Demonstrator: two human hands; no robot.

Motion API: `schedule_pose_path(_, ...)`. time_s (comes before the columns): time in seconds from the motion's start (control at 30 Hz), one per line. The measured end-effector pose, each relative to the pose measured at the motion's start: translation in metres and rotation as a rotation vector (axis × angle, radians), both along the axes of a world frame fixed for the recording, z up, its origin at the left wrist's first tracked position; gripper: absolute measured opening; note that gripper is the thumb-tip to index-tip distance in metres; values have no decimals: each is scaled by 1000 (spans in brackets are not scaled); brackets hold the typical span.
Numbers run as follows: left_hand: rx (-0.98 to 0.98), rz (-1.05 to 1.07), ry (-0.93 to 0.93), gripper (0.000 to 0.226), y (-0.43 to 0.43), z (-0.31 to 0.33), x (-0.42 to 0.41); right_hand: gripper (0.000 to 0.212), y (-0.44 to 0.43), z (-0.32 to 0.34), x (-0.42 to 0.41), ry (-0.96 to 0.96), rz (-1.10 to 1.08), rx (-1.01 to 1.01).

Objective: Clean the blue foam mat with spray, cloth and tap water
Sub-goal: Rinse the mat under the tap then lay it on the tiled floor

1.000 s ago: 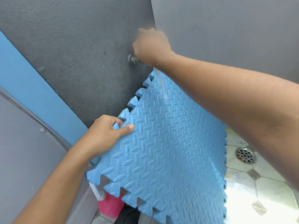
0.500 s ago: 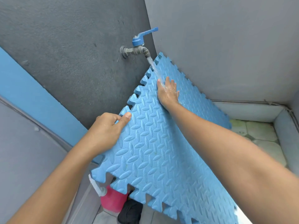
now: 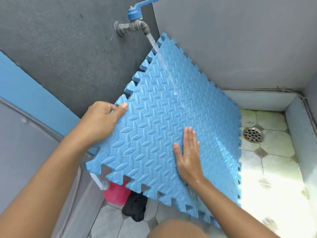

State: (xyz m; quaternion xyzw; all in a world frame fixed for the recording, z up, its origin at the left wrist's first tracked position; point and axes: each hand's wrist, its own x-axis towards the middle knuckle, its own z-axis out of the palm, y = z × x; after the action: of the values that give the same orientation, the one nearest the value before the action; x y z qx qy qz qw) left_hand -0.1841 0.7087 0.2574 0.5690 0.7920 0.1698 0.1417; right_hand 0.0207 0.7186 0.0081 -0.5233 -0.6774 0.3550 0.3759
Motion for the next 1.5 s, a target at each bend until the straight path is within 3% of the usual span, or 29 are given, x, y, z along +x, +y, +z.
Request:
schedule_pose_path(0.1, -65, 7, -50, 65, 0, 0, -2, 82, 48, -54, 55, -32, -401, -451)
schedule_pose_path(0.17, -69, 17, -113, 59, 4, 2, 0, 75, 75, -48, 63, -11, -471, -545)
schedule_pose_path(0.27, -108, 2, -167, 44, 16, 14, 7, 71, 98, 5, 28, 46, -299, -369)
schedule_pose_path(0.33, -139, 31, -187, 60, 26, 18, 14, 70, 103, 50, -7, 69, -127, -221)
schedule_pose_path(0.4, -116, 71, -91, 61, 33, 19, 22, 70, 107, 94, -38, 86, -8, -84)
schedule_pose_path(0.47, -56, 44, -16, 45, 38, 16, 28, 70, 115, 131, -61, 95, 67, 3)
schedule_pose_path(0.6, 55, -23, 141, 35, 32, 9, 24, 69, 156, 164, -80, 104, 70, 20)
schedule_pose_path(0.73, 150, -88, 159, 32, 25, 5, 16, 73, 208, 176, -88, 25, 89, -1)
schedule_pose_path(0.9, 183, -145, 161, 29, 29, 0, 7, 71, 276, 156, -70, 66, 89, -14)
schedule_pose_path(1.07, 198, -160, 158, 27, 28, -4, 4, 100, 331, -1, 25, 33, -273, -356)
schedule_pose_path(1.13, 210, -162, 128, 26, 27, -4, 5, 99, 309, -67, 73, -15, -395, -496)
schedule_pose_path(1.2, 211, -161, 111, 25, 27, -4, 6, 95, 271, -90, 100, -45, -464, -546)
schedule_pose_path(1.3, 191, -165, 127, 27, 27, -4, 8, 87, 245, -67, 82, 2, -444, -456)
schedule_pose_path(1.5, 187, -147, 154, 31, 25, -4, 8, 65, 160, 61, -38, 80, -97, -54)
